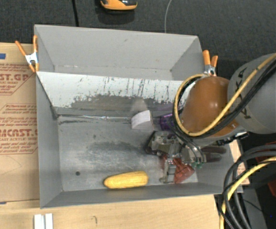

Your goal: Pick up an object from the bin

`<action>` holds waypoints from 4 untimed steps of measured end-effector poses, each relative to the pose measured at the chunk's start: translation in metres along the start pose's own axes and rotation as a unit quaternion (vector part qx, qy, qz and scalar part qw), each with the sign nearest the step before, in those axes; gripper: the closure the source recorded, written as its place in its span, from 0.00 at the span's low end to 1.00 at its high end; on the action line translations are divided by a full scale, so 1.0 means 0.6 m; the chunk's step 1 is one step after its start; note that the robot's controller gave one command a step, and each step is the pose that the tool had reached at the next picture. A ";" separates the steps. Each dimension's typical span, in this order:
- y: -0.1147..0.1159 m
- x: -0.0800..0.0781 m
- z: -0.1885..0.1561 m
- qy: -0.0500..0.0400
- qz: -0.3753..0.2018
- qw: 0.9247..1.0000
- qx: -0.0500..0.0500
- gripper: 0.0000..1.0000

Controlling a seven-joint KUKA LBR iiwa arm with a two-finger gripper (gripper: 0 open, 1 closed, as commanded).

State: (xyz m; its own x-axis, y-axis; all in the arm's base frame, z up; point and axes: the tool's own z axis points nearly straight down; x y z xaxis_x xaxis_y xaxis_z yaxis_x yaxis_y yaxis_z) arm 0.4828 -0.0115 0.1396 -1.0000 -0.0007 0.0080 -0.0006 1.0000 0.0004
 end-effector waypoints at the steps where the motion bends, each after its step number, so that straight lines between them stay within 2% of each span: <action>1: 0.000 -0.003 -0.006 -0.004 0.000 1.000 0.000 0.00; 2: -0.061 -0.095 0.026 -0.005 -0.089 0.996 0.001 1.00; 3: -0.061 -0.095 0.026 -0.005 -0.089 0.996 0.001 1.00; 4: -0.064 -0.105 -0.044 -0.002 -0.085 0.996 0.000 1.00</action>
Offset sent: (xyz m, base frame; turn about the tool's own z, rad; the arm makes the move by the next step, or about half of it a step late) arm 0.0561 -0.0367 -0.0157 -0.1789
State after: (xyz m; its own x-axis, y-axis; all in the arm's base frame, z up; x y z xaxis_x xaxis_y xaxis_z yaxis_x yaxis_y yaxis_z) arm 0.5463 -0.0498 0.1656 -0.9854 -0.1703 0.0030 -0.1703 0.9854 0.0012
